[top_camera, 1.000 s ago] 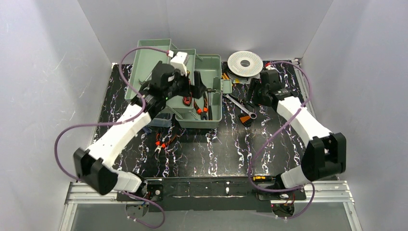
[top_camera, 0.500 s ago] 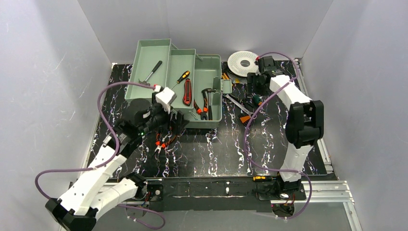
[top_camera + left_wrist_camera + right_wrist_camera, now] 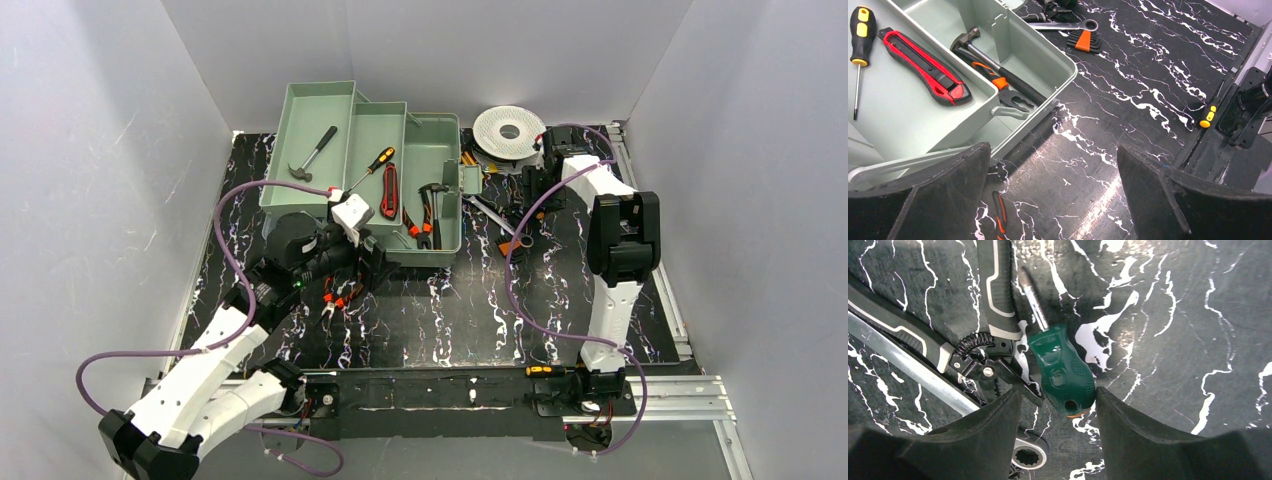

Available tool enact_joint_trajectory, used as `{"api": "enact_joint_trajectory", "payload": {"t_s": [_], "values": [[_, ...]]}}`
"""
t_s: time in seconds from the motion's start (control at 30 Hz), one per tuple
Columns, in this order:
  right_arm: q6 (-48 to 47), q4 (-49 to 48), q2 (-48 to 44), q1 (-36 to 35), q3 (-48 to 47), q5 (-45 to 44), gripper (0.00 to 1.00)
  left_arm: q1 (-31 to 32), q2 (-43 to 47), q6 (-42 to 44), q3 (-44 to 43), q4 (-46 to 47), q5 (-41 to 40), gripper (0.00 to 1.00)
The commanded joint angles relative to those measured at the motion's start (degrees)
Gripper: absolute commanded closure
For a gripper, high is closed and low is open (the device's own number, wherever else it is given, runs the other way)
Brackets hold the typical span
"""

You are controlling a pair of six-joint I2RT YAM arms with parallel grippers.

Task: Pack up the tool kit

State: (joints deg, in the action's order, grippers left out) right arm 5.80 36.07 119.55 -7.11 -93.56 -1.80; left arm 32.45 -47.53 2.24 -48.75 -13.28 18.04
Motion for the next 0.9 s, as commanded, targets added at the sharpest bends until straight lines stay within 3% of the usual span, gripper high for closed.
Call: {"api": "enact_joint_trajectory", "payload": {"t_s": [0.0,0.07,0.17,0.33,0.43,0.57,0.73,0.87], "values": [[-0.2,-0.3,1.1,-0.2,-2.2,4.5,0.38,0.2,-0.5,1.1,0.2,1.7,2.4,0.02],[0.4,-0.2,1.2,-0.2,-2.1,4.7,0.45,0.2,-1.3,1.3,0.1,1.8,4.0,0.02],[1.4,-1.4,-1.2,-0.2,-0.4,3.0,0.66,0.2,-2.4,1.4,-0.3,2.3,7.3,0.02],[3.8,-5.8,-10.8,-0.2,6.5,-2.3,0.81,0.2,-3.1,0.6,-0.2,2.9,7.0,0.02],[5.4,-9.6,-18.0,-0.1,11.4,-1.1,0.85,0.2,-3.2,0.2,0.3,3.8,6.6,0.02],[6.5,-18.5,-28.9,-0.2,19.1,10.3,0.86,0.1,-3.4,-0.3,0.0,4.0,6.6,0.02],[13.3,-34.3,-38.9,-0.4,29.1,32.3,0.87,0.1,-3.1,-0.7,-0.1,4.7,6.6,0.02],[17.7,-38.0,-40.7,-3.2,28.7,38.4,0.89,0.0,-1.6,-1.1,0.6,5.7,4.0,0.02]]}}
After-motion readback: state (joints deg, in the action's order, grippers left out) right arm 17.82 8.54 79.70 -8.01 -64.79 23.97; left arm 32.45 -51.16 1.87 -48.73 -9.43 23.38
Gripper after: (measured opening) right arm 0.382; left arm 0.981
